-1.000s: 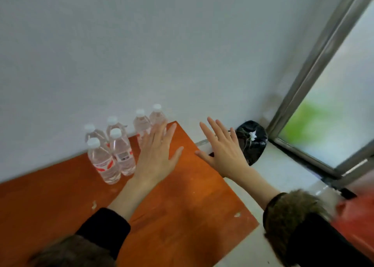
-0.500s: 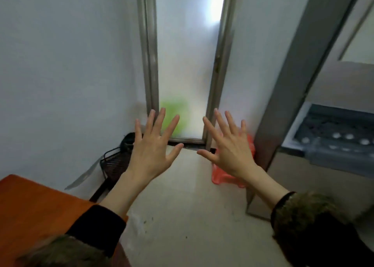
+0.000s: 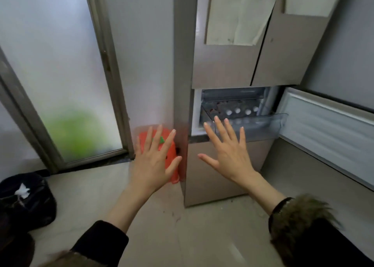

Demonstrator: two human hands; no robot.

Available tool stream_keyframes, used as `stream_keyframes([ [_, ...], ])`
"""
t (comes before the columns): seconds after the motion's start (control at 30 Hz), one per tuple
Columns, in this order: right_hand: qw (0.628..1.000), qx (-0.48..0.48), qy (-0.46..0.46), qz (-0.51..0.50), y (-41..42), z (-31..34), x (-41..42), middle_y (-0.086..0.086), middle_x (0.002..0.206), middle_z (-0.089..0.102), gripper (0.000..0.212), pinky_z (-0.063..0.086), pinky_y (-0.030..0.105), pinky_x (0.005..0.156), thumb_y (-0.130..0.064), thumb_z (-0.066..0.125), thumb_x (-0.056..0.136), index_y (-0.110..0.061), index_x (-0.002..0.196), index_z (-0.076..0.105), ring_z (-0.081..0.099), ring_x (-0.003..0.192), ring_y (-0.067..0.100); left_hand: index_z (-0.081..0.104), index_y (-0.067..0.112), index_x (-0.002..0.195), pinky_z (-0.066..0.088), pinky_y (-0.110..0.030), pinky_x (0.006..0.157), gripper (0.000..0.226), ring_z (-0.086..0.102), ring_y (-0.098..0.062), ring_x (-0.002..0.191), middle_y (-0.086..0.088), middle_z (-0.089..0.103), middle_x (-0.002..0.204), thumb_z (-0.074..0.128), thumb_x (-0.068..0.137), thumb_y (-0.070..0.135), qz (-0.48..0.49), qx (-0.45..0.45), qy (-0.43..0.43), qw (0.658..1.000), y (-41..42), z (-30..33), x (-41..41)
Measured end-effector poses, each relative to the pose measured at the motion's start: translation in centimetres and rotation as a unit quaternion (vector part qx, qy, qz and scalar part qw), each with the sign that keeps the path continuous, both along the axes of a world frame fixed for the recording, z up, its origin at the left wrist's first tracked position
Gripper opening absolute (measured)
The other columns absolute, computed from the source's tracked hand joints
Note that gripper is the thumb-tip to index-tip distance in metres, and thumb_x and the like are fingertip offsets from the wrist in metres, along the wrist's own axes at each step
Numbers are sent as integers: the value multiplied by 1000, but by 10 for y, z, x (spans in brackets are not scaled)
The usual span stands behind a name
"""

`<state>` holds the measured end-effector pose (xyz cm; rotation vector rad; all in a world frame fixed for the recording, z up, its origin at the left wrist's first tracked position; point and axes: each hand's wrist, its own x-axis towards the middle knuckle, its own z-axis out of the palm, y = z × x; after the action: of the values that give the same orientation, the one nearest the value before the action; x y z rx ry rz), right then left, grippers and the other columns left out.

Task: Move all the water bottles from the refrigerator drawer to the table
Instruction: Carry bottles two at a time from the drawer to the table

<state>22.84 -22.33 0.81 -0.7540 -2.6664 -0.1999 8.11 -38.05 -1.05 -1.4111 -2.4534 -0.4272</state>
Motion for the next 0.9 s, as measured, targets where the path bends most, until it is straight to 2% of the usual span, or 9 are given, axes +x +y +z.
stream_keyframes([
  [0.07,1000,4,-4,-25,40,-3,-3,2,158,-3,83,-1,58,111,-75,18,78,-35,146,-6,-3,146,25,8,34,147,2,-55,114,73,2,-28,145,-5,8,158,19,81,64,-14,0,-9,1000,44,-6,-9],
  [0.17,999,-15,-15,-50,95,-1,-10,0,158,-8,83,-5,56,112,-74,16,77,-36,145,-10,-7,145,23,3,36,147,-5,-50,114,74,-8,-26,145,-4,-1,158,12,80,65,-32,5,-20,999,108,-12,-24],
  [0.23,997,-31,-29,-61,128,-2,-15,0,158,-8,82,-4,56,113,-73,16,77,-36,146,-9,-8,145,22,2,36,147,-7,-47,112,74,-10,-24,144,-3,-3,158,10,80,66,-40,-5,-22,999,147,-15,-34],
  [0.33,994,-55,-38,-81,177,-7,-18,1,158,-5,80,-3,55,113,-69,26,82,-35,147,-6,-6,146,21,-5,39,146,-9,-44,112,75,-18,-18,141,0,-9,157,3,77,68,-56,-22,-33,998,204,-15,-41],
  [0.43,991,-76,-43,-98,224,-14,-19,2,158,-3,74,-3,55,113,-65,33,87,-35,148,2,-4,146,21,-4,41,145,-9,-43,112,75,-17,-17,142,2,-8,158,0,75,68,-89,-37,-44,994,255,-15,-41],
  [0.53,987,-104,-52,-113,270,-24,-21,1,158,-3,73,-4,54,113,-64,33,88,-36,148,1,-5,146,21,-4,41,145,-7,-44,113,73,-14,-19,143,2,-6,158,-1,77,68,-104,-57,-47,992,303,-23,-44],
  [0.63,984,-128,-51,-110,317,-35,-28,0,158,-2,73,-5,50,114,-63,31,89,-35,148,1,-5,146,20,-5,40,145,-5,-45,115,69,-12,-22,145,1,-8,158,4,82,67,-104,-76,-58,990,350,-31,-47],
  [0.77,980,-184,-30,-69,388,-51,-43,3,158,1,71,1,44,119,-57,34,92,-27,150,5,-2,146,21,3,37,147,-2,-44,116,60,-10,-21,145,0,-5,158,28,95,52,-87,-75,-123,986,417,-40,-49],
  [0.9,974,-217,-57,-25,461,-67,-58,5,158,3,69,4,41,119,-53,34,94,-23,150,7,3,146,21,7,34,148,2,-43,117,59,-5,-21,146,0,0,158,31,96,47,-26,-70,-184,980,483,-55,-50],
])
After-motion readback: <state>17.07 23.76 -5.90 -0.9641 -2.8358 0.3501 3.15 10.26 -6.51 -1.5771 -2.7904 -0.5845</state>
